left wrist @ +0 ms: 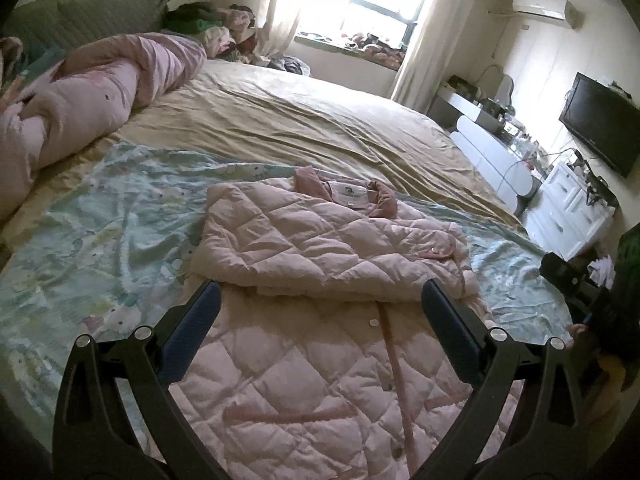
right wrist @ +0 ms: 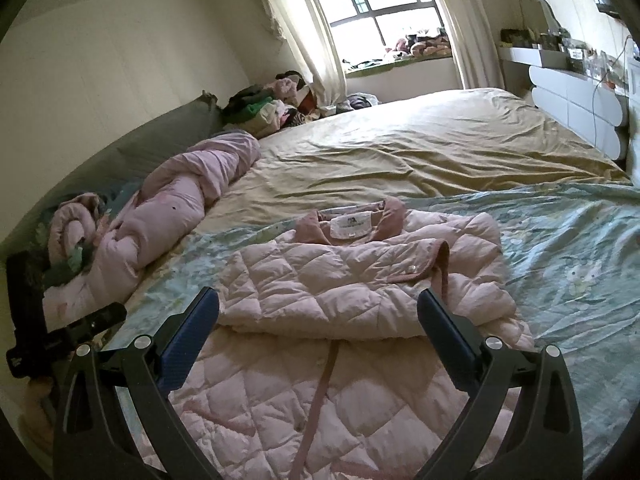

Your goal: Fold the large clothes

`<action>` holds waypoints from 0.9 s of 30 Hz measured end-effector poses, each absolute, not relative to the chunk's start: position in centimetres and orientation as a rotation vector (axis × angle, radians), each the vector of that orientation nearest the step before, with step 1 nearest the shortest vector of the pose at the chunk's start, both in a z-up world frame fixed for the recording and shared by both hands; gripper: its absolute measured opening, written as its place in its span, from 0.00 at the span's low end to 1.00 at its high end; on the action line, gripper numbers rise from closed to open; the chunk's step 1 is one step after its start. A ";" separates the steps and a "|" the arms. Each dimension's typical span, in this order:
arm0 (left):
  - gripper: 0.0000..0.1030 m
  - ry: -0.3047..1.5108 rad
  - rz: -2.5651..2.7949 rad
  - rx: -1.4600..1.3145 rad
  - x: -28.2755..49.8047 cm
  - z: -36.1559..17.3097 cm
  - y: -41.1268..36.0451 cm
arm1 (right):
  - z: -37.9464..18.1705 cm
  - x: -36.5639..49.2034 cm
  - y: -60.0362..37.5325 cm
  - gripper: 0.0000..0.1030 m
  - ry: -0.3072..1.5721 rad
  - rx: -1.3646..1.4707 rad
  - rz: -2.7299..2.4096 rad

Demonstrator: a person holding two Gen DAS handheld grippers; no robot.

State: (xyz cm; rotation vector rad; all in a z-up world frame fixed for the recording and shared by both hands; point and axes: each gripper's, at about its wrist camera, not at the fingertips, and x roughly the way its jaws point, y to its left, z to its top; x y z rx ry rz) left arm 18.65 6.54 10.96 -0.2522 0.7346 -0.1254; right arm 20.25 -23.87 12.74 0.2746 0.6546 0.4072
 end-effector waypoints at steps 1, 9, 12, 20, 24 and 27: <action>0.91 0.734 -0.122 -0.250 18.3 11.1 6.5 | 12.8 20.0 -23.9 0.96 0.653 0.275 0.408; 0.91 0.702 -0.096 -0.231 15.4 11.4 6.2 | 13.3 17.2 -24.2 0.96 0.635 0.262 0.428; 0.91 0.694 -0.088 -0.220 14.3 11.1 5.9 | 13.5 16.3 -24.4 0.96 0.627 0.246 0.424; 0.91 0.684 -0.067 -0.212 11.4 9.9 5.8 | 14.0 13.2 -25.1 0.96 0.592 0.213 0.422; 0.91 0.691 -0.069 -0.209 10.3 9.2 5.8 | 13.7 11.9 -25.4 0.96 0.596 0.198 0.421; 0.91 0.695 -0.061 -0.197 9.4 8.7 5.7 | 13.1 11.2 -25.7 0.96 0.606 0.189 0.417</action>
